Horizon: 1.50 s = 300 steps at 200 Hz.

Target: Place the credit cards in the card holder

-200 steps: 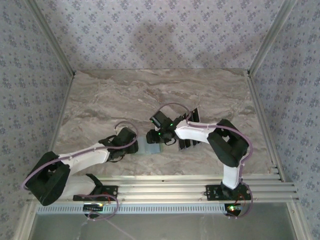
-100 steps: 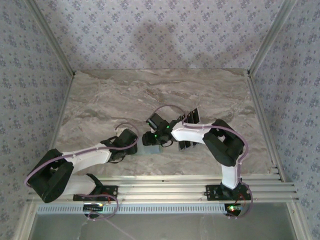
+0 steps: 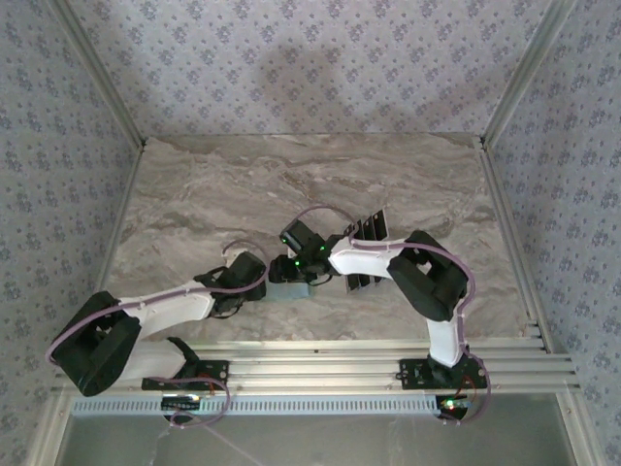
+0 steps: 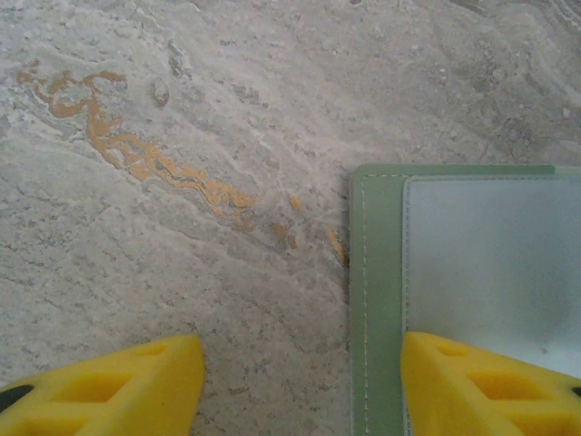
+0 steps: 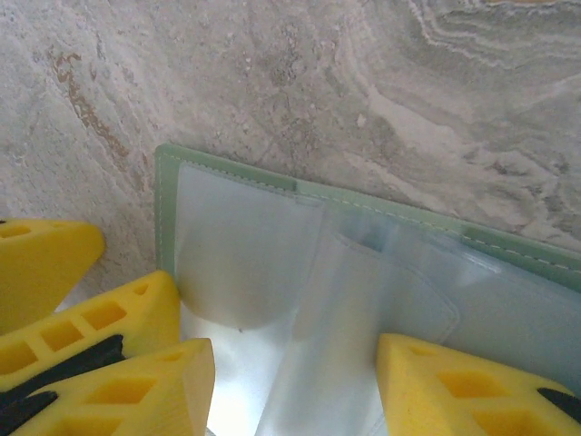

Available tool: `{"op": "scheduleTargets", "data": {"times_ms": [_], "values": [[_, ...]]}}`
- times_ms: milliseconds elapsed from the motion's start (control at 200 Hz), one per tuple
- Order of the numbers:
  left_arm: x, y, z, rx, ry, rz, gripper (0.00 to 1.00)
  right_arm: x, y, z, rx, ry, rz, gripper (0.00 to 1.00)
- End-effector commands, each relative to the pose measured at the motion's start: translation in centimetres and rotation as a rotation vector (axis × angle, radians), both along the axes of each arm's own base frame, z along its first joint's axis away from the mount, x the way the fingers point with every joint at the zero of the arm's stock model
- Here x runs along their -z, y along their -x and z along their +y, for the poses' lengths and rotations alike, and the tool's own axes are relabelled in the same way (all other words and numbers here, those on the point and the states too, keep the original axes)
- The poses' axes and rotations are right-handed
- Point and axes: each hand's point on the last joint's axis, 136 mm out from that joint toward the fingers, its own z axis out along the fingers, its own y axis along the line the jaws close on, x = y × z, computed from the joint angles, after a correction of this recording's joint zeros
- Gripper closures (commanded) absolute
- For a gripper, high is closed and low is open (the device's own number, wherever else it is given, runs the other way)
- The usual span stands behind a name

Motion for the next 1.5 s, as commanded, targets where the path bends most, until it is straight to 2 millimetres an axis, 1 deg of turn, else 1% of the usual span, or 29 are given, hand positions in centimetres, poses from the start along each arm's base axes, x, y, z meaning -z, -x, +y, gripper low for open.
{"op": "scheduleTargets", "data": {"times_ms": [0, 135, 270, 400, 555, 695, 879, 1019, 1199, 1494], "values": [[0.4, 0.8, 0.9, -0.017, -0.007, 0.005, 0.39, -0.3, 0.4, 1.4, -0.007, -0.03, 0.032, 0.48], [-1.1, 1.1, 1.9, -0.044, 0.013, -0.05, 0.38, -0.3, 0.3, 1.5, -0.001, -0.027, 0.031, 0.48], [-2.5, 1.7, 2.6, -0.062, 0.075, -0.111, 0.38, -0.3, 0.3, 1.5, 0.003, -0.027, 0.033, 0.48], [-3.9, 2.3, 2.1, -0.032, 0.184, -0.177, 0.38, -0.3, 0.3, 1.6, 0.008, -0.029, 0.034, 0.48], [-5.5, 2.5, 0.4, 0.047, 0.301, -0.236, 0.39, -0.4, 0.3, 1.7, 0.012, -0.03, 0.037, 0.47], [-5.9, 2.7, -1.1, 0.118, 0.338, -0.239, 0.39, -0.2, 0.2, 2.0, 0.018, -0.027, 0.045, 0.46], [-5.9, 3.1, -2.9, 0.202, 0.333, -0.238, 0.39, -0.1, 0.1, 2.1, 0.024, -0.026, 0.055, 0.45], [-5.5, 3.3, -3.4, 0.225, 0.307, -0.231, 0.39, -0.2, 0.1, 2.2, 0.024, -0.029, 0.056, 0.44], [-5.7, 2.8, -4.1, 0.235, 0.294, -0.242, 0.39, -0.2, 0.0, 2.2, 0.026, -0.033, 0.058, 0.44], [-5.6, 2.0, -6.3, 0.282, 0.269, -0.24, 0.39, -0.1, 0.0, 2.2, 0.03, -0.037, 0.066, 0.44]]}}
